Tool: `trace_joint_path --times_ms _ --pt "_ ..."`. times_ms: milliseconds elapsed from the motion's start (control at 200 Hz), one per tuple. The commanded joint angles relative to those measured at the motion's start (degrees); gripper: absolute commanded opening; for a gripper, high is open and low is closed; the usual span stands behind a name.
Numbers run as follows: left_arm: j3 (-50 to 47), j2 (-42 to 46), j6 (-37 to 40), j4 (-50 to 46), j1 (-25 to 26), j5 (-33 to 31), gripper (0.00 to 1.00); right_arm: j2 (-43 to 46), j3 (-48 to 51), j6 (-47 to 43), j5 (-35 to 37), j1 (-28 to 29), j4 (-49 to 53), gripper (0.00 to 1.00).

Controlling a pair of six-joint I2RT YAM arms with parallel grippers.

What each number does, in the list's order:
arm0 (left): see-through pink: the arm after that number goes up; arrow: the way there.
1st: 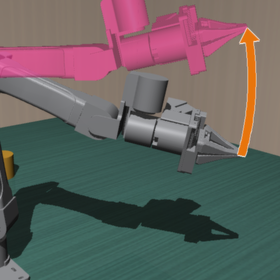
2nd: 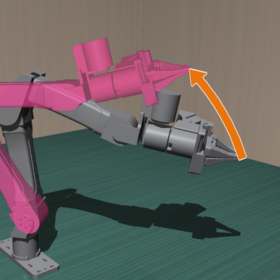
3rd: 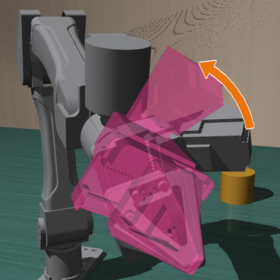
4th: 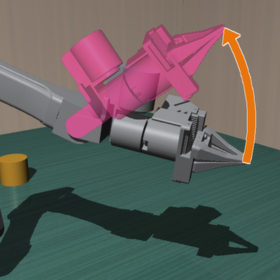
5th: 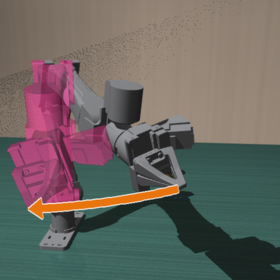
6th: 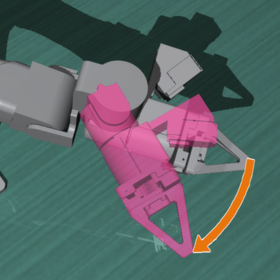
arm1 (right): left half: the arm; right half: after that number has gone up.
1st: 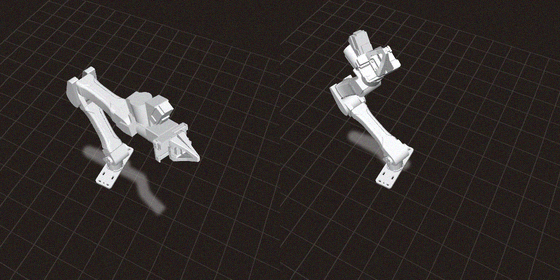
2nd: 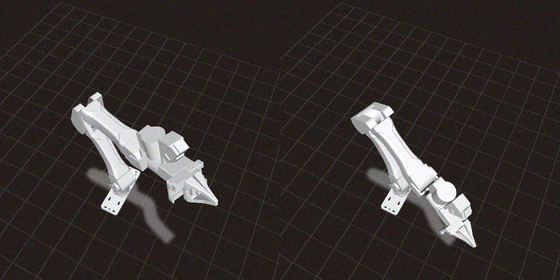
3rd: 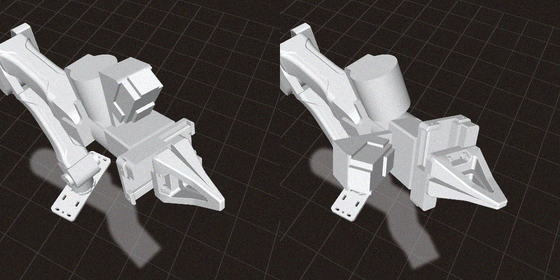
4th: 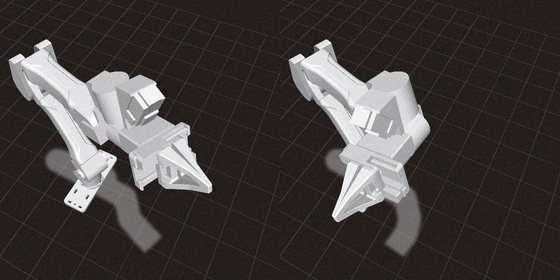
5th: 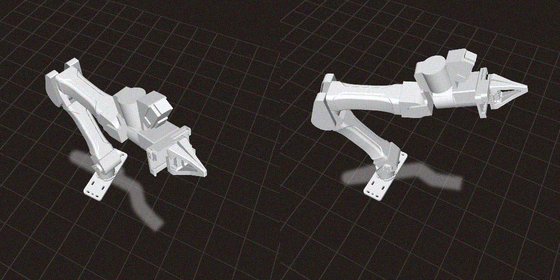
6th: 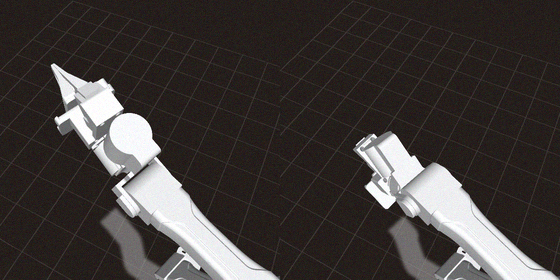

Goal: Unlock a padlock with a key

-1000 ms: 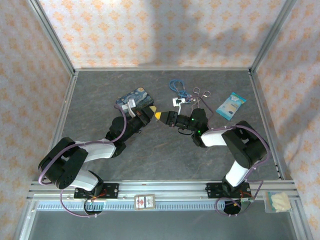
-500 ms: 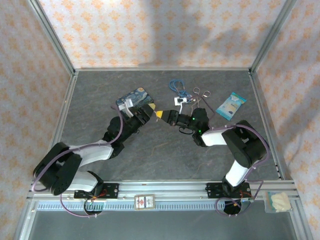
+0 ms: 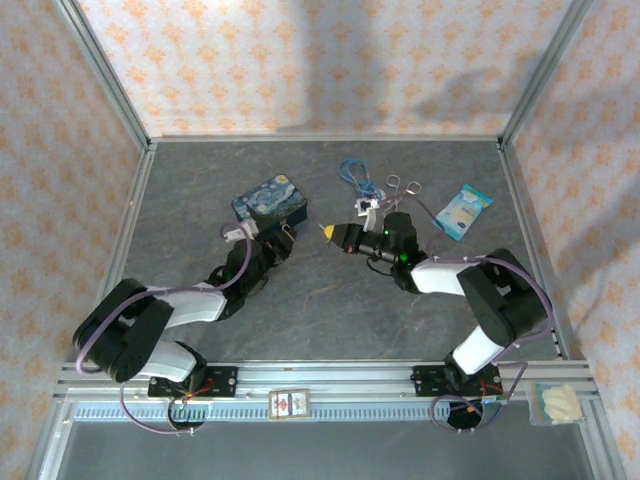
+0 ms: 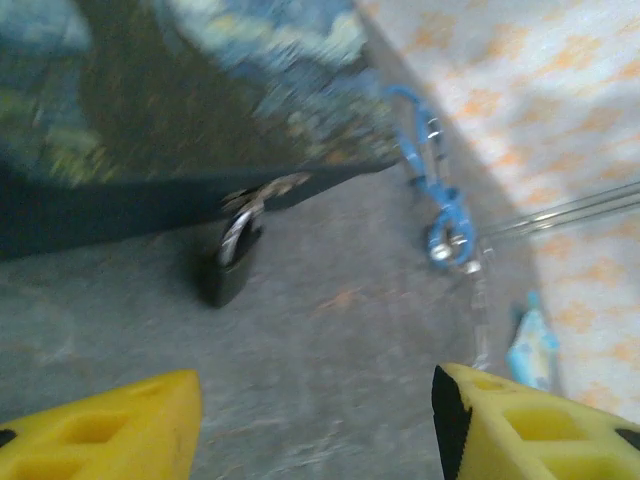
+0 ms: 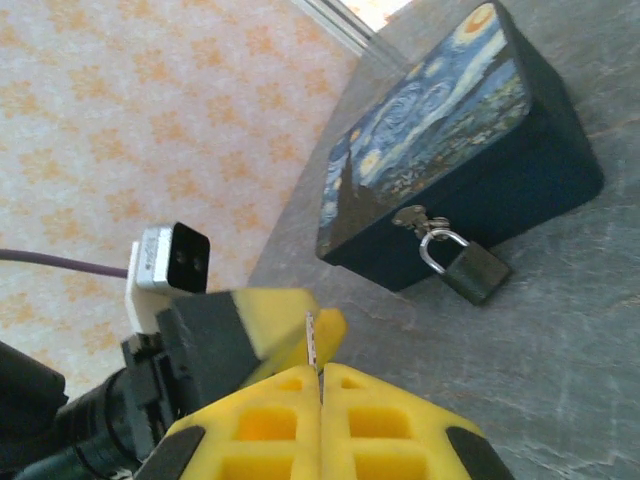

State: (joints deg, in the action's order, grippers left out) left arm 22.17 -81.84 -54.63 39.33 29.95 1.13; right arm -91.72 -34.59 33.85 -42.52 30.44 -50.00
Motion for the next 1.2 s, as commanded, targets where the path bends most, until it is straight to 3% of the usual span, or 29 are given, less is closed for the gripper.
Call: trace_joint_path --times_ms 0,195,390,861,921,1116,1196 --pt "3.1 -4.3 3.0 -0.9 1.6 -6.9 0.6 1.6 0.6 -2.5 2.7 -0.1 2.6 0.0" --pt "6.5 -13.2 4.8 3.6 2.1 -12.1 0.52 1.5 0.8 -2.2 2.0 -0.2 1.7 0.0" --pt "10.5 -20.3 4.7 6.8 2.4 -18.2 0.51 1.6 0.7 -2.1 1.6 -0.4 1.7 0.0" --pt "18.7 -32.7 4.6 7.4 1.9 -17.4 0.47 0.9 1.1 -1.3 1.3 -1.1 0.6 0.0" --pt "19.3 -33.6 4.5 7.9 1.4 -16.9 0.42 0.9 1.1 -1.3 1.3 -1.1 0.6 0.0" --pt "19.8 -33.0 5.2 8.1 -0.1 -14.4 0.03 0.9 1.3 -1.4 1.3 -1.4 0.9 0.0" --pt "18.1 -31.2 5.4 9.6 -0.8 -12.0 0.0 0.8 1.5 -1.3 1.4 -1.5 0.9 0.0"
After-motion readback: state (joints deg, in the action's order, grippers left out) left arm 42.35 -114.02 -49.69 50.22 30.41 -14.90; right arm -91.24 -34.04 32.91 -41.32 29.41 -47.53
